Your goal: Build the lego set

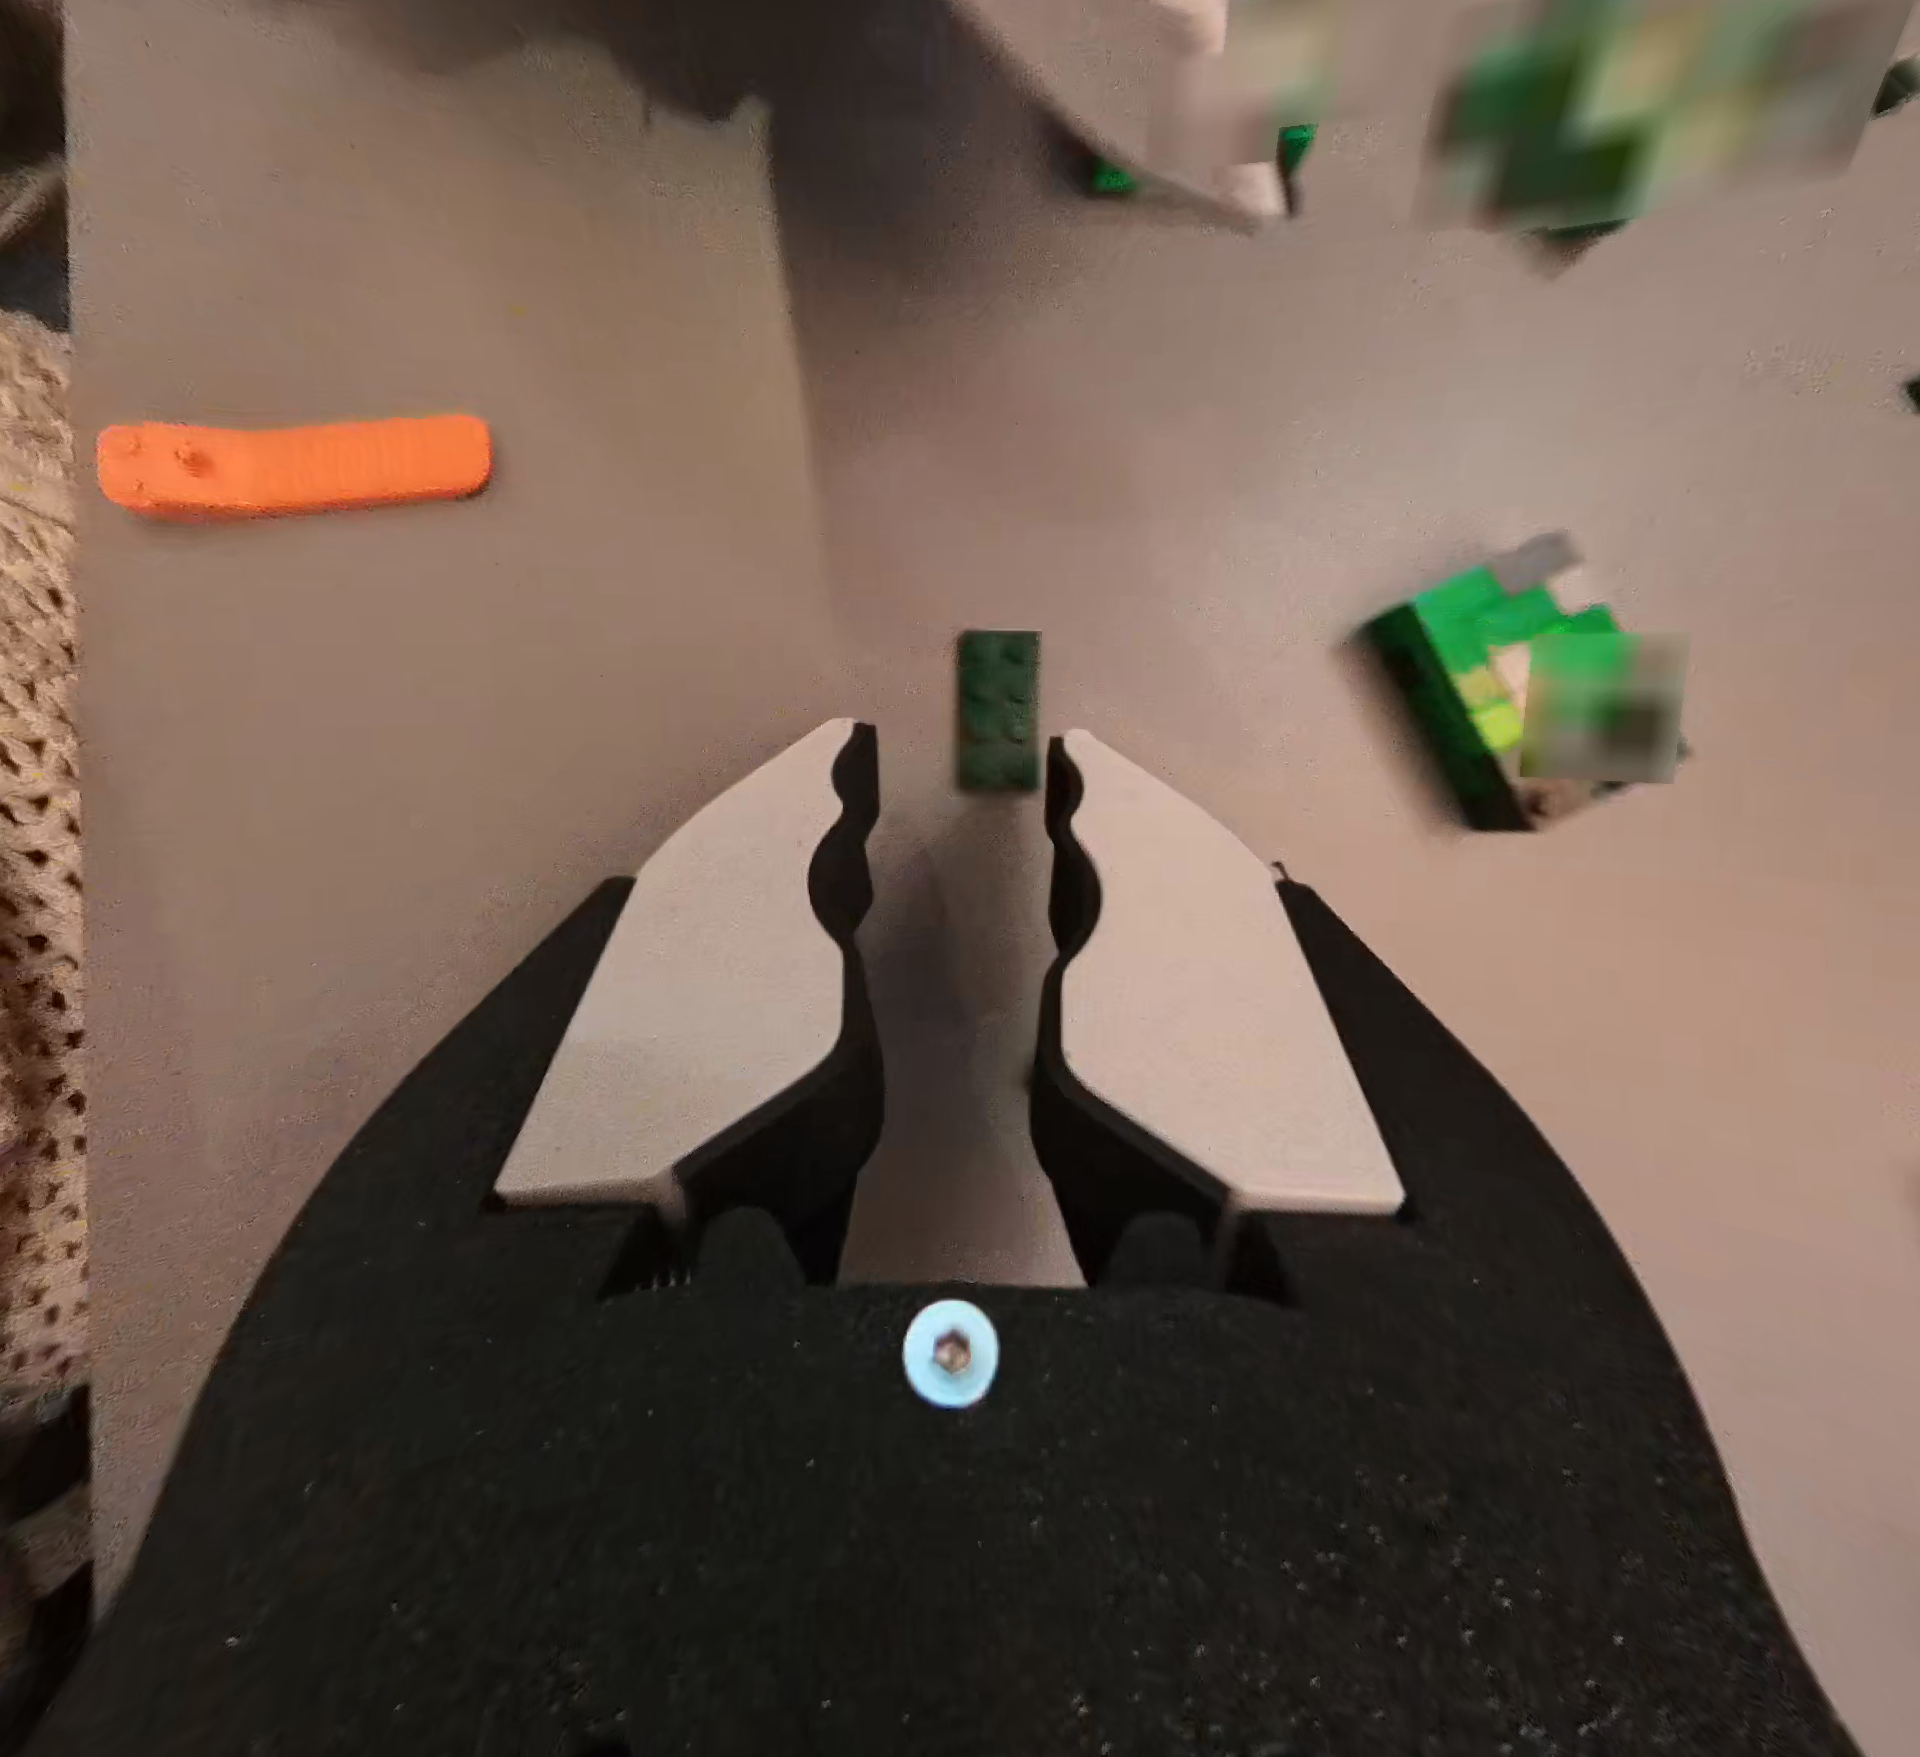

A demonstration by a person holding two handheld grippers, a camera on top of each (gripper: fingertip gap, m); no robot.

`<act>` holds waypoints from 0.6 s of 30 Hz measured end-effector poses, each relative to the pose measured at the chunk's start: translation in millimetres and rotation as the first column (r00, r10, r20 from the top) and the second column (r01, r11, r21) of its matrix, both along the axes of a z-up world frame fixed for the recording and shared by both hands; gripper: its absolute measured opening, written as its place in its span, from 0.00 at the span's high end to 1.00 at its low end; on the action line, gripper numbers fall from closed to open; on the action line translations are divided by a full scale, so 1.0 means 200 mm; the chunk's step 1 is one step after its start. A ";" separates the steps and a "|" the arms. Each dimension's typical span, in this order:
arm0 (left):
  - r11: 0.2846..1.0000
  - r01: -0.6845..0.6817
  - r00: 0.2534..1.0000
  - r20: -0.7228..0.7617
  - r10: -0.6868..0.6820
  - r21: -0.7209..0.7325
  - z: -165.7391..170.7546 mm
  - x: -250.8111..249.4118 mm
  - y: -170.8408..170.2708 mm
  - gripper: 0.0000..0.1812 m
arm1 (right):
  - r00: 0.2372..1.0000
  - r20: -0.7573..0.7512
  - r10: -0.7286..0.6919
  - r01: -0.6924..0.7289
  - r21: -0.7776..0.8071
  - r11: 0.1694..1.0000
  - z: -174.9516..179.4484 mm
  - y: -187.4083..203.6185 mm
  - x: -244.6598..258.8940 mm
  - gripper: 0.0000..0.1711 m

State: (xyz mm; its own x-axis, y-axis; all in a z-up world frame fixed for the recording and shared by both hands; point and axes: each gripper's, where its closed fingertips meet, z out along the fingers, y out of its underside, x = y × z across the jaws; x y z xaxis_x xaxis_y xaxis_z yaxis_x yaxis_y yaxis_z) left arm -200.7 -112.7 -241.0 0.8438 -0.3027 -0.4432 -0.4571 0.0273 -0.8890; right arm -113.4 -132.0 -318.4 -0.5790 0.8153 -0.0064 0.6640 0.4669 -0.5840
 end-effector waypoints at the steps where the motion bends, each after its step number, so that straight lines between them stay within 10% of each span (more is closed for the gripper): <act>1: 1.000 0.019 1.000 -0.001 -0.019 -0.010 -0.01 0.02 0.00 0.63 | 1.000 0.018 0.012 -0.011 -0.020 1.000 -0.02 -0.04 0.01 0.82; 13: 0.991 0.113 0.993 -0.037 -0.116 -0.068 -0.07 0.11 -0.02 0.64 | 0.995 0.038 -0.087 0.084 0.063 0.994 -0.09 0.04 -0.03 0.90; 18: 0.991 0.110 0.992 -0.050 -0.114 -0.070 -0.07 0.11 -0.02 0.65 | 0.905 0.049 -0.423 0.417 0.091 0.904 -0.09 0.17 -0.06 0.91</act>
State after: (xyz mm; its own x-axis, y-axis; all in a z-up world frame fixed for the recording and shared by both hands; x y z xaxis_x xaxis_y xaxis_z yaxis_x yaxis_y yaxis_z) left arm -178.1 -117.3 -255.6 0.7782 -0.4248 -0.4625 -0.5019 0.0221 -0.8647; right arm -124.8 -98.7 -337.1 -0.1831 0.9823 0.0394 0.8440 0.1776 -0.5061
